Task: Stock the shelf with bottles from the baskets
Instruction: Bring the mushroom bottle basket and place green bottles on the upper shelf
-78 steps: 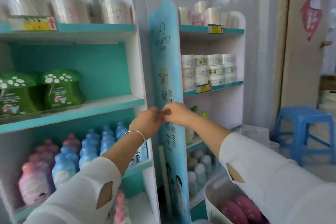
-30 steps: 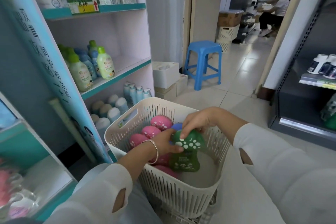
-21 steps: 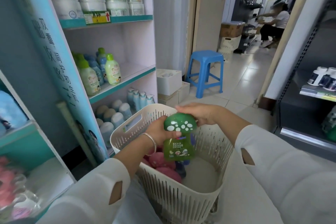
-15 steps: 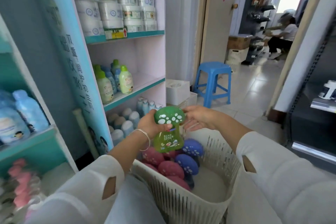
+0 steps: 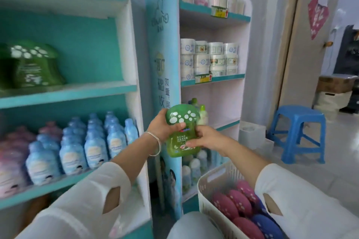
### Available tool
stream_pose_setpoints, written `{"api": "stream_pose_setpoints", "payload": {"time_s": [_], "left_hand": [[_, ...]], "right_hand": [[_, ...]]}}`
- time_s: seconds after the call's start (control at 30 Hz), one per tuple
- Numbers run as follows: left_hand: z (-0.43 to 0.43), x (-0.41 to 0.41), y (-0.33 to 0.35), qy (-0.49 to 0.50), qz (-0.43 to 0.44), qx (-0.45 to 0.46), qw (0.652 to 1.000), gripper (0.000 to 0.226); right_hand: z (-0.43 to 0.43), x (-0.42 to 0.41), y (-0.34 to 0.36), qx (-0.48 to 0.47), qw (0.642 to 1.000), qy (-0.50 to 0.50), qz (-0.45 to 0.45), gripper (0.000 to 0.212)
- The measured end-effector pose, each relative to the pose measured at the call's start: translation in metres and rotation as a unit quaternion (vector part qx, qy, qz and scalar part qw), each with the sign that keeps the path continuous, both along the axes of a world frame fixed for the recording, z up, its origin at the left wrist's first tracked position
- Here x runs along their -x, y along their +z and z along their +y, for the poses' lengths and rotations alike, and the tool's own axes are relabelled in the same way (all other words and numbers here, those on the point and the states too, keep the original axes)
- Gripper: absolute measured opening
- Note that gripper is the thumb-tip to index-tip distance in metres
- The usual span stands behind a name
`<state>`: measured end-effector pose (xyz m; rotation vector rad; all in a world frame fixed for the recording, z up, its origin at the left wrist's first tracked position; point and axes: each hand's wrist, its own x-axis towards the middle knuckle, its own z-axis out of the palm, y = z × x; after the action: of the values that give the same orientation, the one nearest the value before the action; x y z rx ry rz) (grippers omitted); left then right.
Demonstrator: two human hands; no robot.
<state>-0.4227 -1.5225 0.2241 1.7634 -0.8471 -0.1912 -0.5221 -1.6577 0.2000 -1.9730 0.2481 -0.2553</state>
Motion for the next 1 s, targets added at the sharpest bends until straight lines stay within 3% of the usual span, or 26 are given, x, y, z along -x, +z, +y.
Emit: {"api": "stream_pose_setpoints", "payload": {"time_s": [0.27, 0.4, 0.5, 0.6, 0.77, 1.0], "left_hand": [[0.091, -0.043, 0.049, 0.106, -0.131, 0.041, 0.985, 0.061], [0.139, -0.067, 0.074, 0.172, -0.181, 0.073, 0.966, 0.053], [0.179, -0.091, 0.088, 0.220, -0.241, 0.013, 0.945, 0.045], [0.216, -0.113, 0.102, 0.296, -0.290, -0.084, 0.906, 0.055], [0.251, -0.137, 0.115, 0.352, -0.280, -0.153, 0.880, 0.059], [0.258, -0.165, 0.108, 0.359, -0.228, -0.208, 0.881, 0.057]], "right_hand": [[0.085, -0.082, 0.041, -0.042, 0.995, 0.043, -0.081, 0.039], [0.128, -0.118, 0.087, -0.057, 0.984, 0.068, -0.152, 0.035], [0.157, -0.151, 0.126, -0.045, 0.978, 0.080, -0.189, 0.034], [0.183, -0.189, 0.154, -0.012, 0.975, 0.080, -0.206, 0.040], [0.221, -0.238, 0.172, 0.084, 0.978, 0.076, -0.175, 0.050], [0.238, -0.266, 0.164, 0.140, 0.979, 0.127, -0.081, 0.047]]}}
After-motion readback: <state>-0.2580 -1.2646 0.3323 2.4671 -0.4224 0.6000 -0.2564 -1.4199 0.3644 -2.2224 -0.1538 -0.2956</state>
